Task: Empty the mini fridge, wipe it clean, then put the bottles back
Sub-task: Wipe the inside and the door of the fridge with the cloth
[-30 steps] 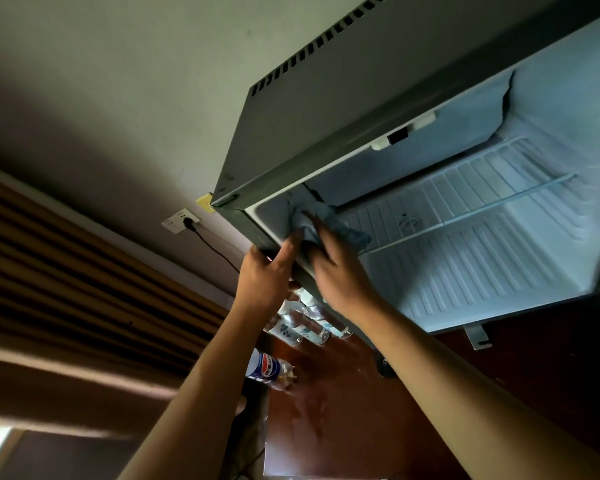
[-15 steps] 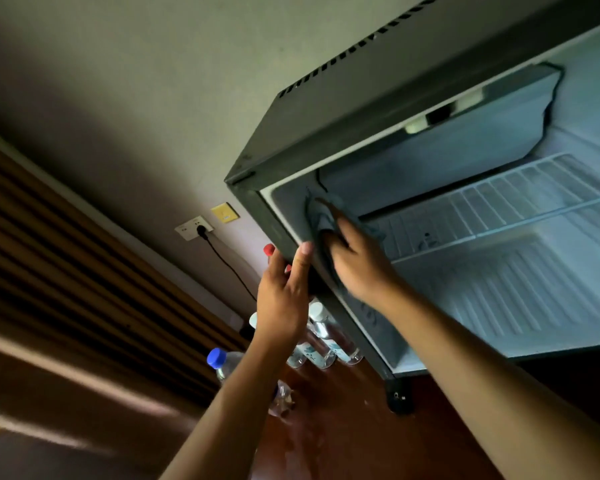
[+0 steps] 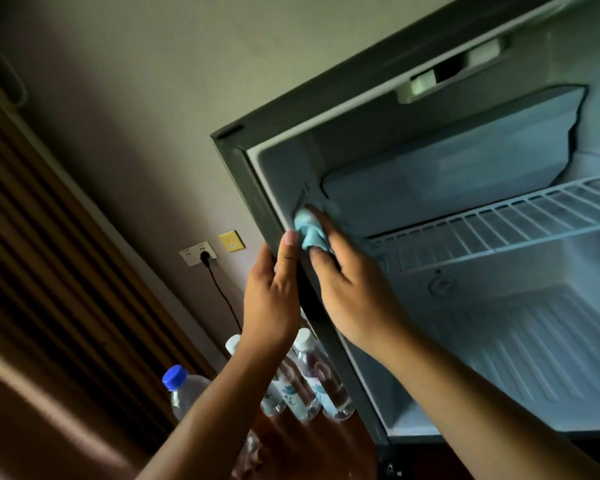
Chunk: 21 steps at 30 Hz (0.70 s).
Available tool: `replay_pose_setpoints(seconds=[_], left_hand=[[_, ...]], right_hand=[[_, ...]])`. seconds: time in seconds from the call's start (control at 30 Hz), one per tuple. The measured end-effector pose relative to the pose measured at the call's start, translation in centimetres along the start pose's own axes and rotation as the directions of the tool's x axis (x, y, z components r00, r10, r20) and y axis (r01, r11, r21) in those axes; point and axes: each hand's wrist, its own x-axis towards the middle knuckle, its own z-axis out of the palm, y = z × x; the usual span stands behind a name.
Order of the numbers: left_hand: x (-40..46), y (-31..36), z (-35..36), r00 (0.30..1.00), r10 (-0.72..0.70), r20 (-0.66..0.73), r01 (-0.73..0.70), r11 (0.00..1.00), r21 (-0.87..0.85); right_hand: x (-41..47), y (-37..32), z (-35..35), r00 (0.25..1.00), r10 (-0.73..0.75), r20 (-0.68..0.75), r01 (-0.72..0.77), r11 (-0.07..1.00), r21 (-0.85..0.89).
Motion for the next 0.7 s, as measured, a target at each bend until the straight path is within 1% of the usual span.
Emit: replay_pose_setpoints(seconds=[0.1, 0.2, 0.3, 0.4, 0.47, 0.53, 0.6, 0.7], left_hand=[[-0.1, -0.7, 0.7, 0.993, 0.082, -0.08, -0.084, 0.996, -0.017], [-0.3, -0.8, 1.1, 0.987, 0.107, -0.122, -0.107, 0.994, 0.002], [-0.5, -0.7, 1.2, 0.986, 0.113, -0.124, -0.113, 0.994, 0.014], [-0.5, -0.5, 1.4, 0.983, 0.146, -0.112, -0.146, 0.989, 0.002], [-0.5, -0.9, 1.4, 0.98, 0.161, -0.115, -0.163, 0.986, -0.012], [-0.4, -1.2, 1.4, 0.979, 0.179, -0.098, -0.182, 0.983, -0.024], [-0.3, -1.5, 1.4, 0.977, 0.195, -0.081, -0.199, 0.979, -0.041], [0.1, -1.9, 1.3, 0.981, 0.187, -0.052, -0.192, 0.976, -0.105]], right_hand=[[1.3, 0.7, -0.4, 1.0, 0.021, 0.02, -0.021, 1.0, -0.01], [3.4, 1.5, -0.5, 0.997, 0.075, -0.002, -0.075, 0.995, -0.069], [5.7, 2.0, -0.4, 0.991, 0.134, 0.005, -0.133, 0.989, -0.067], [6.8, 2.8, -0.2, 0.989, 0.145, 0.005, -0.144, 0.987, -0.076], [7.0, 3.1, 0.0, 0.989, 0.146, 0.011, -0.145, 0.989, -0.043], [6.6, 3.2, 0.0, 0.993, 0.115, 0.025, -0.115, 0.993, 0.019], [5.5, 3.0, 0.2, 0.999, 0.036, 0.014, -0.037, 0.997, 0.066], [3.4, 2.4, 0.6, 0.996, -0.087, -0.014, 0.088, 0.992, 0.089]])
